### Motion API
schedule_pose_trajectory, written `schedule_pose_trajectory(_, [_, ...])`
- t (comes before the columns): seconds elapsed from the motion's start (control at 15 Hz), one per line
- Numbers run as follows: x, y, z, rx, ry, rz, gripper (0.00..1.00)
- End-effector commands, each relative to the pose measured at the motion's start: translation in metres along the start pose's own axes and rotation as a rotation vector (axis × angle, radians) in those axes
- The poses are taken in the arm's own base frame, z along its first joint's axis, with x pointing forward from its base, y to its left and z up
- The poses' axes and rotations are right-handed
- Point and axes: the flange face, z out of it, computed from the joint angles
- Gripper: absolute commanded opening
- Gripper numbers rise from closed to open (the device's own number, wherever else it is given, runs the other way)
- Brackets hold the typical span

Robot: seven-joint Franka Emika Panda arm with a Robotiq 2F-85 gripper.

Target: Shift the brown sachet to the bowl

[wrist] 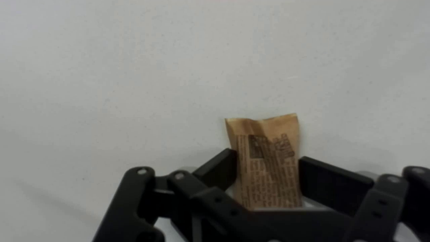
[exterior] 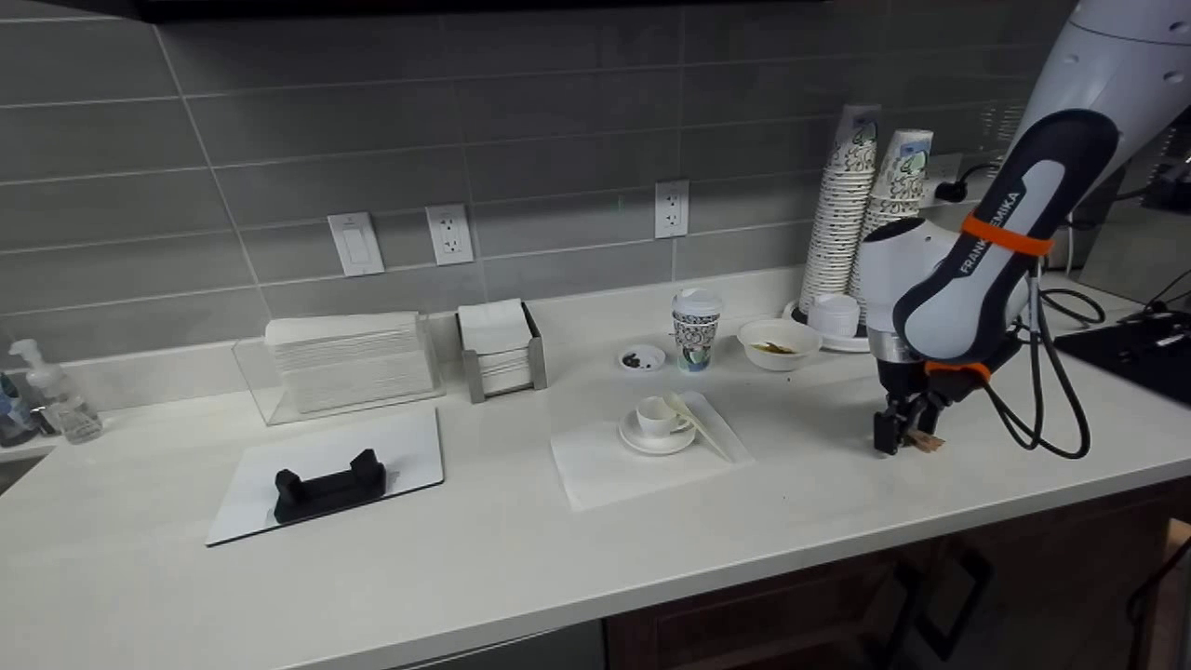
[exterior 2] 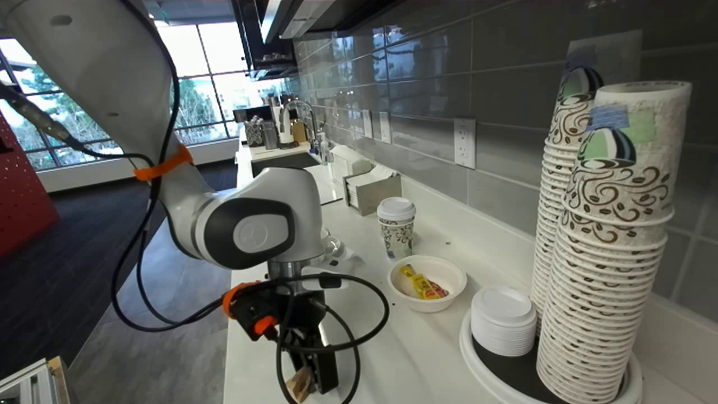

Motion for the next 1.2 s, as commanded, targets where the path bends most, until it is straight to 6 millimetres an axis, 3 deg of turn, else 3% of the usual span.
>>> schedule_pose_trajectory(0.0, [-0.006, -0.004, -0.007, 0.023, 0.028, -0.033, 0.47])
schedule_pose_trajectory(0.2, [-0.010, -0.004, -0.013, 0.025, 0.047, -0.052, 0.34])
schedule_pose_trajectory(0.27, [-0.011, -0.004, -0.015, 0.027, 0.051, -0.060, 0.37])
schedule_pose_trajectory(0.6, [-0.016, -0.004, -0.023, 0.032, 0.075, -0.079, 0.30])
schedule_pose_trajectory(1.13, [-0.024, -0.008, -0.029, 0.032, 0.098, -0.089, 0.28])
